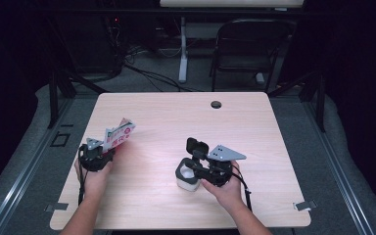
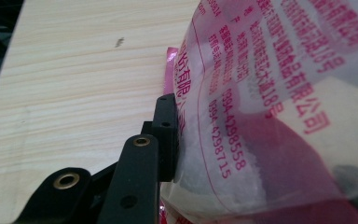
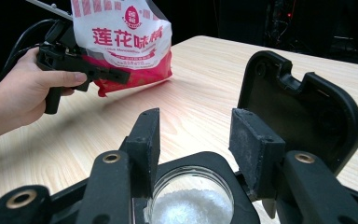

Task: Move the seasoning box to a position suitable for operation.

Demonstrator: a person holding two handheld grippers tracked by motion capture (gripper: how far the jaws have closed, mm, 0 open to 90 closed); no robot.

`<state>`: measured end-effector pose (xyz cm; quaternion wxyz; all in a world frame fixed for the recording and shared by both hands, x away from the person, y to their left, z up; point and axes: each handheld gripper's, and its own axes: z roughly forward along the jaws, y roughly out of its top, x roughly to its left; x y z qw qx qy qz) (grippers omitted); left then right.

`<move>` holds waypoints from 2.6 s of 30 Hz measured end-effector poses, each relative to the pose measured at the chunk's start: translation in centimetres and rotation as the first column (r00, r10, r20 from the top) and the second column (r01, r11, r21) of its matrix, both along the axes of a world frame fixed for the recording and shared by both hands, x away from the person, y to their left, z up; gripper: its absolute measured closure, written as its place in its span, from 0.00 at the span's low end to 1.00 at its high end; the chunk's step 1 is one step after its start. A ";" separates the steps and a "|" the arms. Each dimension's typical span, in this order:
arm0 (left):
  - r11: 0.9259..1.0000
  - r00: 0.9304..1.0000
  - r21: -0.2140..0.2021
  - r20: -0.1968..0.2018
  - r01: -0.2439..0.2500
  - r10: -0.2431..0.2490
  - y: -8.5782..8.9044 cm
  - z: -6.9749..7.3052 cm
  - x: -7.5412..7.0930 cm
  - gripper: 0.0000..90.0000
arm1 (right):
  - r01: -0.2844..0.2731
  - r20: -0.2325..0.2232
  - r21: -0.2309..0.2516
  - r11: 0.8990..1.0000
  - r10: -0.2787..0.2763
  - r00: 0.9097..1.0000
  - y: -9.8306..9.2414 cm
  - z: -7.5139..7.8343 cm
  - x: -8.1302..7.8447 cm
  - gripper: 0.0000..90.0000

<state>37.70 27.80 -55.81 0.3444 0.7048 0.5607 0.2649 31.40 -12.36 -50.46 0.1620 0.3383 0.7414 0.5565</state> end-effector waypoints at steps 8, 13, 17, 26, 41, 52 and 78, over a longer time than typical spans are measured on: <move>0.996 1.000 0.087 -0.019 0.020 -0.019 -0.6 -0.4 0.2 0.80 | -0.001 -0.004 0.000 1.000 0.001 1.000 0.0 0.0 0.0 0.59; 0.991 0.999 0.128 -0.021 0.043 -0.041 -1.1 -0.5 0.2 0.71 | -0.002 -0.005 0.003 1.000 0.002 1.000 0.0 0.0 0.0 0.59; 0.989 0.998 0.130 -0.008 0.070 -0.070 -1.4 -0.6 0.2 0.62 | -0.001 -0.006 0.000 1.000 0.001 1.000 0.0 0.0 0.0 0.59; 0.978 0.989 0.155 0.031 0.140 -0.147 -2.5 -0.3 -0.2 0.46 | -0.001 -0.008 0.002 1.000 0.001 1.000 0.1 -0.1 0.0 0.59; 0.960 0.966 0.145 0.064 0.238 -0.249 -4.5 0.4 -0.8 0.44 | 0.000 -0.004 0.001 1.000 0.000 1.000 0.0 0.0 0.0 0.59; 0.950 0.959 0.136 -0.006 0.281 -0.283 -5.3 2.1 -1.3 0.46 | 0.007 -0.001 0.009 1.000 -0.007 1.000 -0.3 0.1 0.1 0.59; 0.915 0.924 0.141 0.004 0.378 -0.383 -7.9 2.7 -2.2 0.46 | 0.023 -0.014 0.038 0.999 -0.022 1.000 -0.8 0.3 0.2 0.59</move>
